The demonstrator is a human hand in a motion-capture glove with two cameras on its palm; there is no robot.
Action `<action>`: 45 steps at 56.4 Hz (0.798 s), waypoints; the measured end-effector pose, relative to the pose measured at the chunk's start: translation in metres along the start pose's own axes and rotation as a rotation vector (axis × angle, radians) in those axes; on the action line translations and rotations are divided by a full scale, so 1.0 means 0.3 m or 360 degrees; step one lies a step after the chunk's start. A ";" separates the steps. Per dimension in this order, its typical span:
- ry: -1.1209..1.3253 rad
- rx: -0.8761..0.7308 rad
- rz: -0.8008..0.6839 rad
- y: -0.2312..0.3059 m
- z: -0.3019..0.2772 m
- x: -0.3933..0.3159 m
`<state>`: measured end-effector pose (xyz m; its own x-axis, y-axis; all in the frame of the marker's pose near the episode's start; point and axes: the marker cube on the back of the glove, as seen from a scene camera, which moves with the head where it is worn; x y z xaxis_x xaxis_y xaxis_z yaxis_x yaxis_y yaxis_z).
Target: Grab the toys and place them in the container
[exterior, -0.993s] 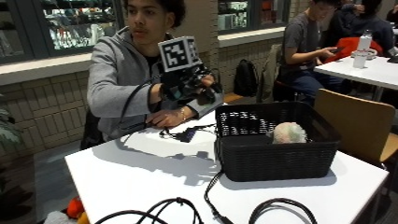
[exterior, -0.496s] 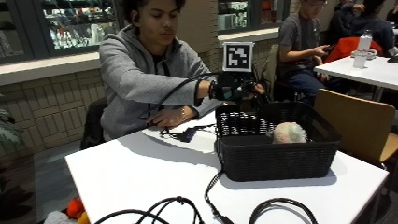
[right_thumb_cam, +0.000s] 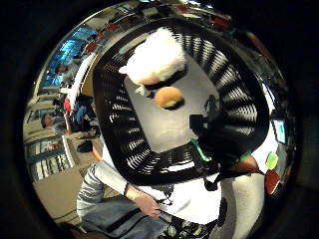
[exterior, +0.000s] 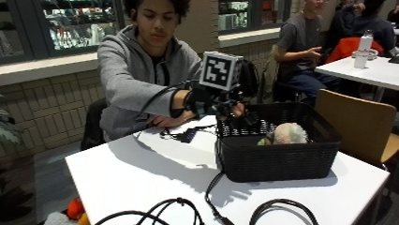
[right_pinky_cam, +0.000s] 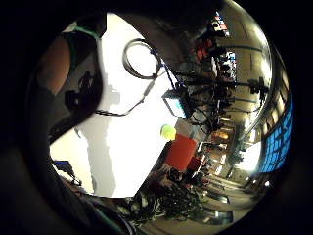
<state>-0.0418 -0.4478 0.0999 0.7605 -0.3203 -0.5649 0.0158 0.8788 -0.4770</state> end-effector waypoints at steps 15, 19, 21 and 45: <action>-0.0457 -0.0253 0.0507 0.219 0.225 0.565; -0.0495 -0.0214 0.0601 0.283 0.336 0.667; -0.0519 -0.0174 0.0683 0.304 0.391 0.705; -0.0893 -0.0105 0.0855 0.326 0.831 0.828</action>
<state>0.3106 -0.3533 0.0807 0.8679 0.3857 -0.3129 -0.4729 0.8343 -0.2834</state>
